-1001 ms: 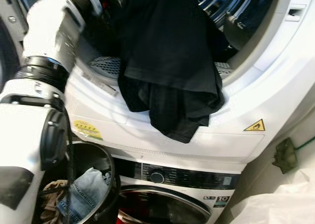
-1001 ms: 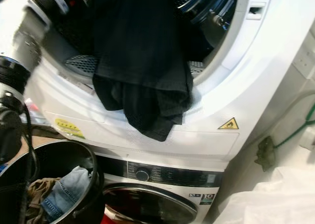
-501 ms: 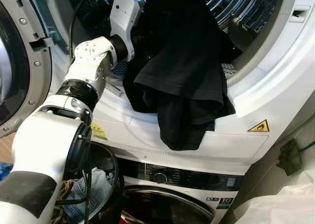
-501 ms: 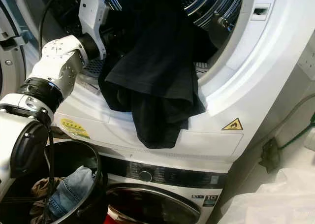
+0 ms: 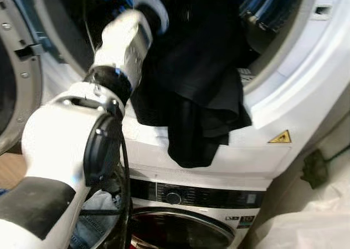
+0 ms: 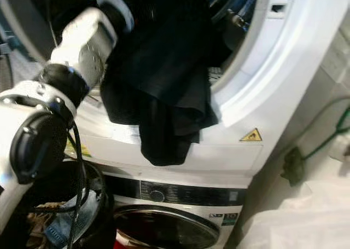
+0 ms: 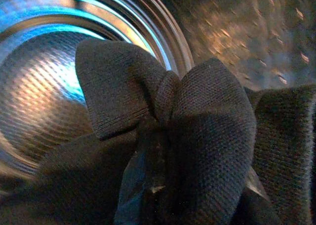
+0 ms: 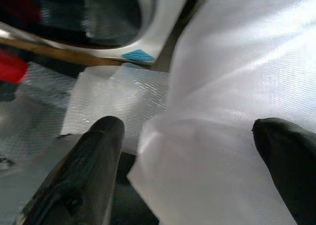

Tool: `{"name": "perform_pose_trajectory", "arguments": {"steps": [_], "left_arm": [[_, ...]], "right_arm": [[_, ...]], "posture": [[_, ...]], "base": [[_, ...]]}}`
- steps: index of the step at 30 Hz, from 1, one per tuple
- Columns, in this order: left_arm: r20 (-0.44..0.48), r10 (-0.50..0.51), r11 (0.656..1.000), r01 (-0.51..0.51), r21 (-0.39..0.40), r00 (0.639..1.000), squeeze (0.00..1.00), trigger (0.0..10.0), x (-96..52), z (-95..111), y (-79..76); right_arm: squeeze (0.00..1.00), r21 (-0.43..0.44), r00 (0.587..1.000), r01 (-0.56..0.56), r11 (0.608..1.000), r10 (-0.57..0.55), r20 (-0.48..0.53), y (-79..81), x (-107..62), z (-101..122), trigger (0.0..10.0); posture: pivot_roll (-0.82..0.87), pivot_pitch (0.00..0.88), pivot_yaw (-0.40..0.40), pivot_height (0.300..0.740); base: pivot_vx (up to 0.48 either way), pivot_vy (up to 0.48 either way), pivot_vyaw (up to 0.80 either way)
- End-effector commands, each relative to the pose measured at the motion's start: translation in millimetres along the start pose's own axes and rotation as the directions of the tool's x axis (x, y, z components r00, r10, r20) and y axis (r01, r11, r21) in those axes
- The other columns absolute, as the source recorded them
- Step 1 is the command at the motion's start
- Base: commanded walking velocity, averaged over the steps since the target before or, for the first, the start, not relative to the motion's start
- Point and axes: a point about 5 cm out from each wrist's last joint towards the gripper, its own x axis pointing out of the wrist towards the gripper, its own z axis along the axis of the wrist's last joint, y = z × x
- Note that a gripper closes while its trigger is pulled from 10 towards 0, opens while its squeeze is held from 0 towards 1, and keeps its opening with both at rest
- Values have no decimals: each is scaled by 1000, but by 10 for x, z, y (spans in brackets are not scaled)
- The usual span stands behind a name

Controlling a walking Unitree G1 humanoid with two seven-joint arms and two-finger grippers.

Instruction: Clothes washing

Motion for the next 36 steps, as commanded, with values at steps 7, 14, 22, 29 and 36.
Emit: {"name": "perform_pose_trajectory", "arguments": {"steps": [7,14,22,29,36], "left_arm": [[-304,-223,957,267,110,926,0,10000,-150,-583,-200],[-359,-93,968,168,185,929,1000,10000,-222,-557,43],[-317,-97,972,158,173,944,1000,10000,-234,-316,216],[-310,-136,966,195,168,941,1000,10000,-249,-166,292],[-376,-329,923,379,66,866,1000,10000,-305,-164,240]], "right_arm": [[0,-17,999,-33,999,33,-32,108,-38,-85,10000],[0,-22,998,-50,998,49,-49,146,-28,-68,10000],[0,-16,997,-55,998,54,-46,177,-1,5,10000],[0,-22,997,-76,997,75,-36,234,22,90,10000],[0,-25,996,-90,996,89,-31,270,38,150,10000]], "posture": [[-109,110,89,740],[-66,91,90,740],[-39,75,90,740],[-2,70,83,740],[10,61,90,740]], "base": [[0,0,0],[0,0,0],[0,0,0],[0,0,0],[0,0,0]]}}
